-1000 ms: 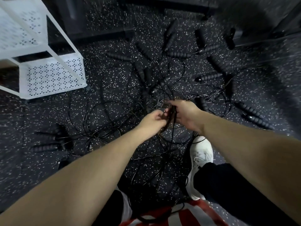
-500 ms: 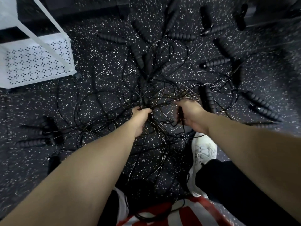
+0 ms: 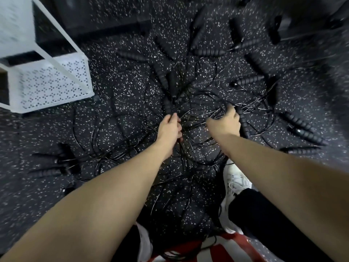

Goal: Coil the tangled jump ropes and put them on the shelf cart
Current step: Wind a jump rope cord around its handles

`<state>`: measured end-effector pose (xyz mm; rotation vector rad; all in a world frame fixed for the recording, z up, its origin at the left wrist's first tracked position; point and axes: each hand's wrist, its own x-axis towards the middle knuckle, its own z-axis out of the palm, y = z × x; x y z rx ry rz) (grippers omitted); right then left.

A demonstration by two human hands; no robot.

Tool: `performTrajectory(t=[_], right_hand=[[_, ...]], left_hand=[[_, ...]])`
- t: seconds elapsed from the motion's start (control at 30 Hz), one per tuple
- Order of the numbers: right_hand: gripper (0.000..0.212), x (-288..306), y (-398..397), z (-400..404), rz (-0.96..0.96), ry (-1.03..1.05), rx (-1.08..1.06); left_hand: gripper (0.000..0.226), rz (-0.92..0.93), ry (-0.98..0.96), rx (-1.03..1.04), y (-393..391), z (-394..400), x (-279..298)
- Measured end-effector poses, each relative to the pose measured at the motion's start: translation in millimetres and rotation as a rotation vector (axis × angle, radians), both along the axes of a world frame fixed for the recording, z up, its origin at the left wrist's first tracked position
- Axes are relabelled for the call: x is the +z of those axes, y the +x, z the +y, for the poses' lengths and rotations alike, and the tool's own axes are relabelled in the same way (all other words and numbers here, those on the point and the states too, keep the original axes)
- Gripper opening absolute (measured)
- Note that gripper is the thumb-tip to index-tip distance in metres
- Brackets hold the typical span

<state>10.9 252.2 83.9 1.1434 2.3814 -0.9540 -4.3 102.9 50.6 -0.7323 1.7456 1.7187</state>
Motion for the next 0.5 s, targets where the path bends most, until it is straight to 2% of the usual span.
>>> performTrajectory(t=[0.07,0.13,0.23,0.3,0.4,0.5], right_hand=[[0.067,21,2,-3,0.038,0.015,0.109],[0.056,35,4,-8,0.034,-0.096,0.137],[0.070,57,13,-23,-0.021,-0.555,0.048],[0.066,78,23,-30,0.028,-0.669,0.064],[0.064,104,36,-31,0.143,-0.826,0.033],[0.072,131,50,-31,0.169,-0.976,0.091]], left_hand=[[0.028,0.031,0.005,-0.048,-2,2,23],[0.028,0.058,0.029,-0.084,-1,4,50],[0.022,0.081,0.071,-0.124,4,7,93],[0.013,0.081,0.081,-0.125,9,11,121],[0.038,0.113,0.092,-0.034,14,17,154],[0.026,0.147,0.185,0.074,20,14,187]])
